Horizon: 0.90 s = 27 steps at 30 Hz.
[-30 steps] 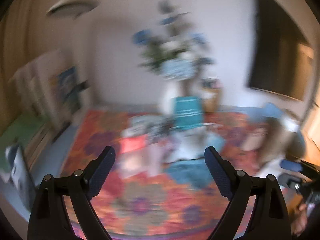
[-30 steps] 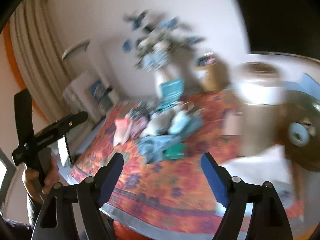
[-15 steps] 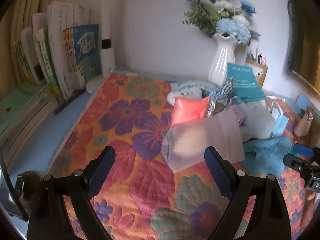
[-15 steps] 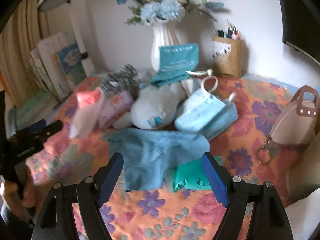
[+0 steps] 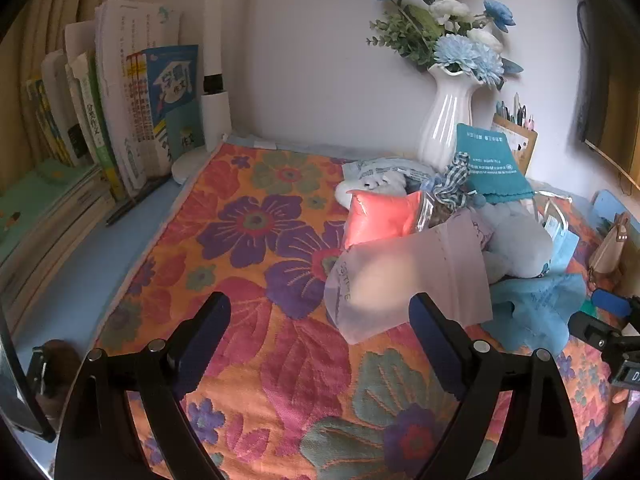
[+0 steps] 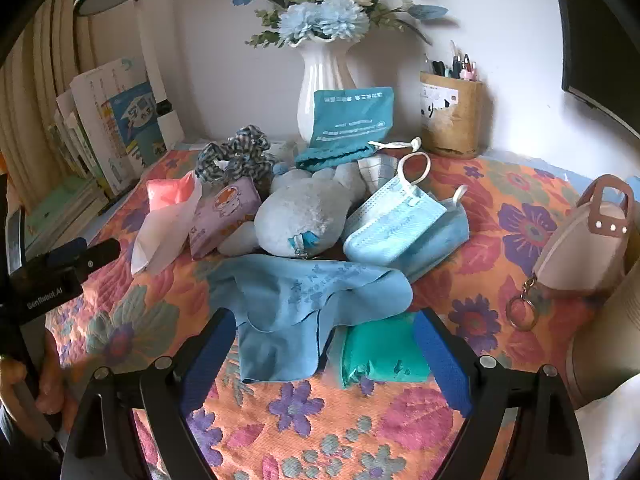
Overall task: Organize soft objects
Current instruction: 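Move both tools back over the items on the bedspread, then grasp the teal pouch with right tool while left tool grasps white translucent bag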
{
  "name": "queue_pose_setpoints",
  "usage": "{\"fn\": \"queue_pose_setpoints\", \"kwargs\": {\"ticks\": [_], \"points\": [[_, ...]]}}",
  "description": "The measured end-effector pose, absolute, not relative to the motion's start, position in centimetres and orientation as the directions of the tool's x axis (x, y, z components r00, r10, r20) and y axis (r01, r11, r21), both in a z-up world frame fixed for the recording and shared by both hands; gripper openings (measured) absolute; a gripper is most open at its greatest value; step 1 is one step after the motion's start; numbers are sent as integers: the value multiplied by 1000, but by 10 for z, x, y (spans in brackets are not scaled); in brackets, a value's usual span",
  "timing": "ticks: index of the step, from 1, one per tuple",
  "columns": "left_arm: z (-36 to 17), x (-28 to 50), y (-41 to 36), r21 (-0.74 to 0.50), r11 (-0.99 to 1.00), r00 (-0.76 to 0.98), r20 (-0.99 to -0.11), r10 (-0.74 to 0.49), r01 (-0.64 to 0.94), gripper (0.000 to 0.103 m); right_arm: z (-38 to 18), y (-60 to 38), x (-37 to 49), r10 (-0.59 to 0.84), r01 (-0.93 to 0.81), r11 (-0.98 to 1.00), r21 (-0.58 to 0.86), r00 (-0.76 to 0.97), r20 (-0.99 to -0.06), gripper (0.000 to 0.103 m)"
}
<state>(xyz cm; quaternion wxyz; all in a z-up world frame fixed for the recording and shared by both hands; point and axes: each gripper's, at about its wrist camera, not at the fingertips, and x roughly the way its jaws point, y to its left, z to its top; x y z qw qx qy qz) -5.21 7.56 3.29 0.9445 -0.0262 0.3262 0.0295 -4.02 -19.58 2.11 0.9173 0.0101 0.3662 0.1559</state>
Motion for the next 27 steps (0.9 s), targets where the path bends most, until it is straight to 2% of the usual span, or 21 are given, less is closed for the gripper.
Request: {"fn": "queue_pose_setpoints", "kwargs": {"ticks": [6, 14, 22, 27], "points": [[33, -52, 77, -31, 996, 781, -622, 49, -88, 90, 21, -204, -40, 297, -255, 953, 162, 685, -665, 95], [36, -56, 80, -68, 995, 798, -602, 12, -67, 90, 23, -210, -38, 293, -228, 956, 185, 690, -662, 95], [39, -63, 85, -128, 992, 816, -575, -63, -14, 90, 26, -238, -39, 301, -147, 947, 287, 721, -625, 95], [37, -54, 88, -199, 978, 759, -627, -175, 62, 90, 19, -244, -30, 349, -135, 925, 354, 667, -658, 95]]}}
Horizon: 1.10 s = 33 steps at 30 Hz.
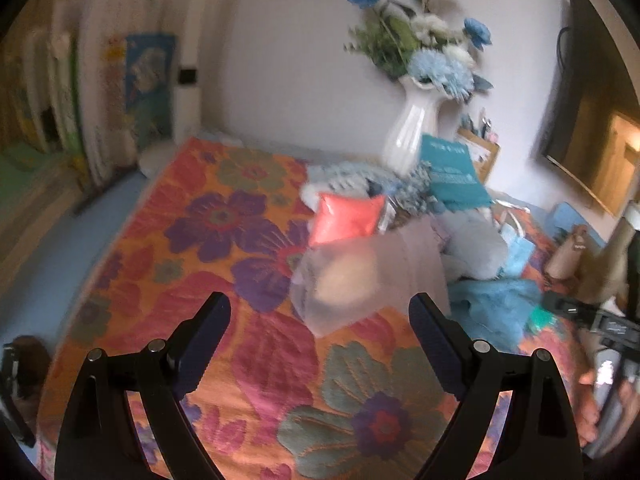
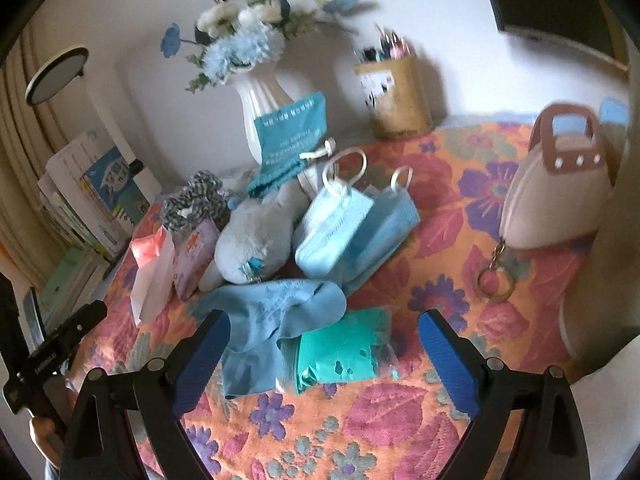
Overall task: Organize soft objects
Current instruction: 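Grasp the teal pouch with right tool while left tool grasps white translucent bag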
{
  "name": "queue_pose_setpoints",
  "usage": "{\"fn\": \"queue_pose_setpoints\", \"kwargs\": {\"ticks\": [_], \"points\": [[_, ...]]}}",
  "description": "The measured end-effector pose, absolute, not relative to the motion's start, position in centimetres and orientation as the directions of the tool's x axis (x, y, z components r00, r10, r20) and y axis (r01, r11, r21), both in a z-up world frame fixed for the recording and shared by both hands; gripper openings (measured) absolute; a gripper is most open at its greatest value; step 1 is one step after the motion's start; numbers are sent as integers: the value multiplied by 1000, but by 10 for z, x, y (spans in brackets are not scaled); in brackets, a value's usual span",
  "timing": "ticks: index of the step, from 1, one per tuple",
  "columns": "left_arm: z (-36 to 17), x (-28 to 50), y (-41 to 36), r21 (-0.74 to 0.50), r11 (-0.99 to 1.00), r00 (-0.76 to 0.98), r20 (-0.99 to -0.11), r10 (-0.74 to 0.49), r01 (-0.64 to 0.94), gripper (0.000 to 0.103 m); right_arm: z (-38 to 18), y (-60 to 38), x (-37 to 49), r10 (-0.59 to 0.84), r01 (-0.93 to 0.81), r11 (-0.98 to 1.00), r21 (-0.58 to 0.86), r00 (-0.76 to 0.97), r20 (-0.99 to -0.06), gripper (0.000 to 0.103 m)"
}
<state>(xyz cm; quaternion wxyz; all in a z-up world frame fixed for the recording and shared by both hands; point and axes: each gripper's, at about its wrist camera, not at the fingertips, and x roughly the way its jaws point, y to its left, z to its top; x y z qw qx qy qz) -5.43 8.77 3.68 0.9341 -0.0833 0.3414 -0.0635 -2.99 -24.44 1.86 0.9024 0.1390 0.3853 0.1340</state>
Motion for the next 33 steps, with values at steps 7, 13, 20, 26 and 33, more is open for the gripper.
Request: {"fn": "queue_pose_setpoints", "kwargs": {"ticks": [7, 13, 20, 26, 33], "points": [[29, -20, 95, -346, 937, 632, -715, -300, 53, 90, 14, -214, -8, 330, -162, 942, 294, 609, -721, 95], [21, 9, 75, -312, 949, 618, -738, -273, 46, 90, 18, -187, -15, 336, -293, 937, 190, 610, -717, 46], [15, 11, 67, -284, 957, 642, -722, -259, 66, 50, 29, -195, -56, 524, -450, 841, 301, 537, -661, 37], [27, -17, 86, -335, 941, 702, -658, -271, 48, 49, 34, -217, -73, 507, -397, 858, 326, 555, -659, 76], [31, -34, 91, -326, 943, 755, -601, -263, 69, 49, 42, -213, -79, 459, -409, 878, 249, 571, -680, 89]]}}
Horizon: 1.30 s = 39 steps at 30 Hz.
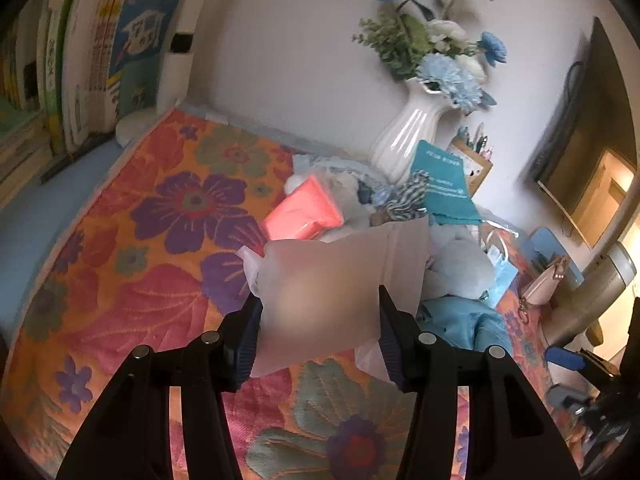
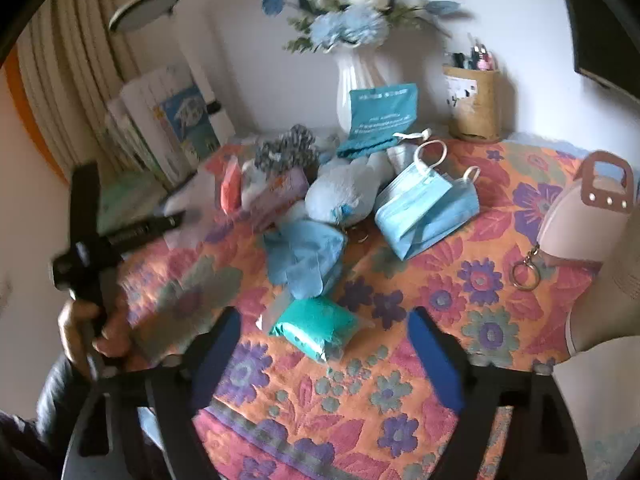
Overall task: Organize soft objects
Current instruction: 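Grasp the teal pouch with right tool while left tool grasps white translucent bag, then carry the teal pouch and white bag with both tools over the glass bowl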
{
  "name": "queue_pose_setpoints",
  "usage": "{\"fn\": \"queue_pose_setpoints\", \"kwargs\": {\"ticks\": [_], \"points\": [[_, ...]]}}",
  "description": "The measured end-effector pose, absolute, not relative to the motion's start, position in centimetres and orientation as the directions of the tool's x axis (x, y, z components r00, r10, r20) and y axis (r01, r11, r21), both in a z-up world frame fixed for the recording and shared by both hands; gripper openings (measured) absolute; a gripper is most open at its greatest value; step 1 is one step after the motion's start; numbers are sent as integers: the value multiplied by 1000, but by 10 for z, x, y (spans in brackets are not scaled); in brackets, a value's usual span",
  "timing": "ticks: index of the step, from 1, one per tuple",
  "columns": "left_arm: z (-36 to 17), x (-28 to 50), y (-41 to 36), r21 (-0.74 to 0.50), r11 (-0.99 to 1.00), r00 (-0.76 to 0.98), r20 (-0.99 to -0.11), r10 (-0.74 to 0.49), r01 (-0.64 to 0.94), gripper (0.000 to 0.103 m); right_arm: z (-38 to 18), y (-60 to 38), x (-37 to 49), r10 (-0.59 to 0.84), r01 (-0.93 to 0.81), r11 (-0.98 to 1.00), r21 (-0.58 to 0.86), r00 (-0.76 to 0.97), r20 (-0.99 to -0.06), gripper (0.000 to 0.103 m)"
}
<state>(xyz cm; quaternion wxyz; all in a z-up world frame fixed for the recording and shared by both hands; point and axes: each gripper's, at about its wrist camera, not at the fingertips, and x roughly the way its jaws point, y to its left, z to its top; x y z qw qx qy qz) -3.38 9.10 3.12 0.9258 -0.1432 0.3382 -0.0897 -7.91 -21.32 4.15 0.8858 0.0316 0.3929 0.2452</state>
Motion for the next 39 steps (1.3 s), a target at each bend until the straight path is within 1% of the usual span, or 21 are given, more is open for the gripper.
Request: {"fn": "queue_pose_setpoints", "kwargs": {"ticks": [5, 8, 11, 12, 13, 14, 16, 17, 19, 20, 22, 23, 24, 27, 31, 34, 37, 39], "points": [[33, -41, 82, -308, 944, 758, -586, -286, 118, 49, 17, -190, -61, 404, -424, 888, 177, 539, -739, 89], [32, -41, 80, -301, 946, 755, -591, -284, 120, 49, 5, -186, -49, 382, -412, 896, 168, 518, -766, 89], [32, -41, 75, -272, 955, 758, -596, -266, 121, 49, 8, -182, -55, 426, -469, 866, 175, 507, -749, 88], [32, -41, 73, -264, 957, 758, -597, -263, 124, 49, 9, -180, -59, 441, -489, 854, 177, 500, -745, 84], [32, -41, 71, -254, 958, 757, -599, -261, 129, 49, 9, -178, -63, 465, -518, 835, 188, 480, -744, 77], [32, -41, 70, -246, 960, 758, -600, -257, 130, 49, 8, -174, -68, 501, -552, 806, 214, 442, -744, 75], [32, -42, 68, -233, 964, 758, -603, -247, 129, 49, 7, -169, -74, 503, -567, 797, 208, 432, -749, 75], [32, -42, 68, -229, 965, 758, -604, -245, 128, 49, 6, -167, -74, 470, -553, 815, 173, 456, -755, 75], [32, -42, 67, -221, 968, 761, -605, -234, 122, 49, 4, -167, -70, 446, -529, 832, 165, 464, -765, 73], [32, -42, 67, -218, 968, 761, -605, -233, 123, 49, 3, -169, -66, 443, -513, 840, 175, 463, -767, 69], [32, -42, 66, -211, 970, 763, -605, -228, 123, 49, 2, -172, -63, 437, -492, 851, 184, 468, -769, 48], [32, -43, 65, -205, 971, 764, -606, -224, 122, 49, 2, -172, -64, 425, -487, 857, 171, 478, -768, 42], [33, -44, 64, -195, 973, 765, -605, -220, 125, 49, 3, -172, -67, 430, -492, 853, 173, 477, -766, 39], [38, -55, 56, -197, 966, 759, -600, -254, 167, 49, 8, -170, -84, 465, -514, 835, 196, 470, -750, 39], [53, -84, 31, -232, 939, 748, -568, -343, 255, 49, 27, -183, -106, 452, -496, 849, 181, 505, -736, 39], [71, -99, 8, -232, 920, 747, -538, -392, 315, 49, 50, -203, -117, 442, -459, 869, 185, 550, -709, 39], [94, -111, -14, -250, 890, 740, -494, -456, 382, 49, 75, -235, -128, 450, -409, 883, 231, 599, -662, 39], [109, -120, -27, -257, 866, 736, -456, -501, 429, 49, 93, -262, -141, 460, -381, 886, 264, 655, -599, 39]]}}
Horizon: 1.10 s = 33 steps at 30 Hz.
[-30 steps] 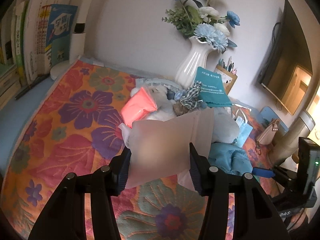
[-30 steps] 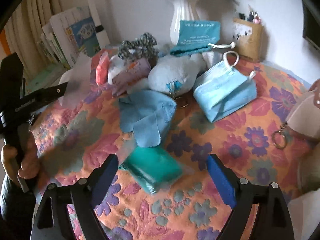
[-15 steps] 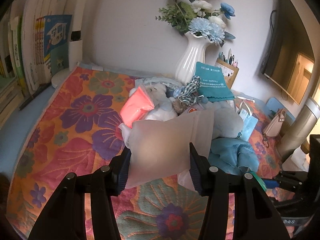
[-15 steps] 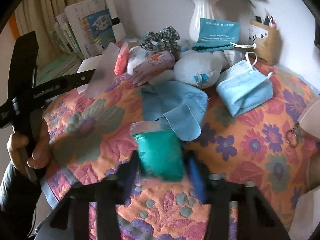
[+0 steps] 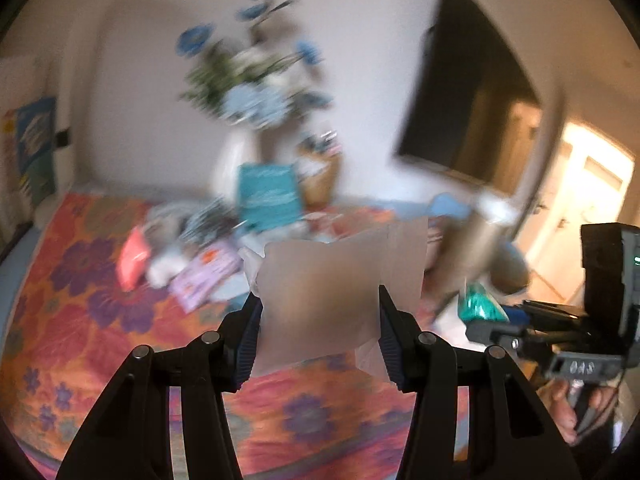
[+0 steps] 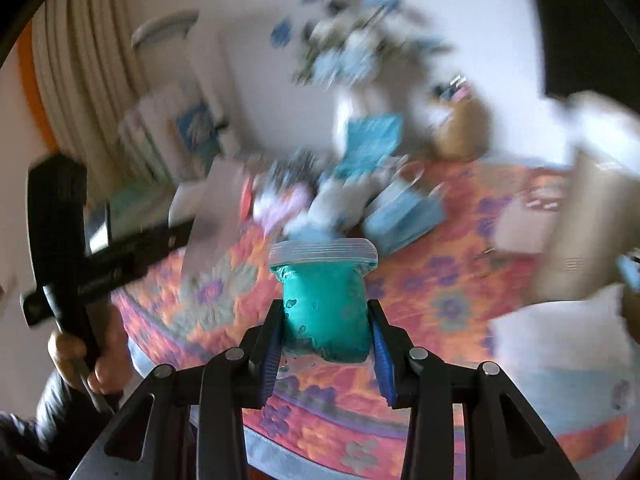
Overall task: Organize soft objects
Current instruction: 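Carry the teal pouch and white bag with both tools over the glass bowl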
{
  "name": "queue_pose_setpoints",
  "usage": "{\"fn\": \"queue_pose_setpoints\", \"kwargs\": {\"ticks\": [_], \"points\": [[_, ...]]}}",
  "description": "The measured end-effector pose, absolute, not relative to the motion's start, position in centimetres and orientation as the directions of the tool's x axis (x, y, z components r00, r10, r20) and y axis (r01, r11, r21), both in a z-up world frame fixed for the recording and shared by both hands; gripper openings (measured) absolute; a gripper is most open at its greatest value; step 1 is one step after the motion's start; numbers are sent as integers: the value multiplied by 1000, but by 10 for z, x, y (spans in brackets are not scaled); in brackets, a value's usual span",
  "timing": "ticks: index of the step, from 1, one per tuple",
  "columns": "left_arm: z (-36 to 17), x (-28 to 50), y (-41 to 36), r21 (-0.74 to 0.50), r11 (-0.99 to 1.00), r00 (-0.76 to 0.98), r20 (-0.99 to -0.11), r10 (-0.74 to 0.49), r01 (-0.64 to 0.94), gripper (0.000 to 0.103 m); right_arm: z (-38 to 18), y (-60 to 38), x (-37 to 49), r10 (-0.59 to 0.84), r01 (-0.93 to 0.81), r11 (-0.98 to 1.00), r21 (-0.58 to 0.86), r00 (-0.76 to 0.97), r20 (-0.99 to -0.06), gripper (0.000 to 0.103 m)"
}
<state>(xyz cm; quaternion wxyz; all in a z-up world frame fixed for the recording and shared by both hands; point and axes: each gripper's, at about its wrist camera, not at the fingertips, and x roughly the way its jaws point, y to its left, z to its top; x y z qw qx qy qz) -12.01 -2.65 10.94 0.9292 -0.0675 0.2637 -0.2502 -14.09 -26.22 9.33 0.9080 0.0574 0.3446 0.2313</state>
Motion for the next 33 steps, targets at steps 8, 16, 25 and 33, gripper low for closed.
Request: {"fn": "queue_pose_setpoints", "kwargs": {"ticks": [8, 16, 25, 33], "points": [[151, -147, -95, -225, 791, 693, -388, -608, 569, 49, 129, -348, -185, 346, -217, 933, 289, 766, -542, 39], [171, -171, -192, -186, 658, 558, -394, -730, 730, 49, 132, -447, -219, 208, -22, 936, 352, 841, -500, 39], [194, -167, -298, -176, 551, 451, -402, -797, 816, 49, 136, -534, -229, 160, 66, 863, 501, 905, -394, 39], [190, -117, -378, -182, 655, 506, -497, -705, 734, 49, 121, -603, -180, 36, 290, 758, 585, 876, -481, 39]]}}
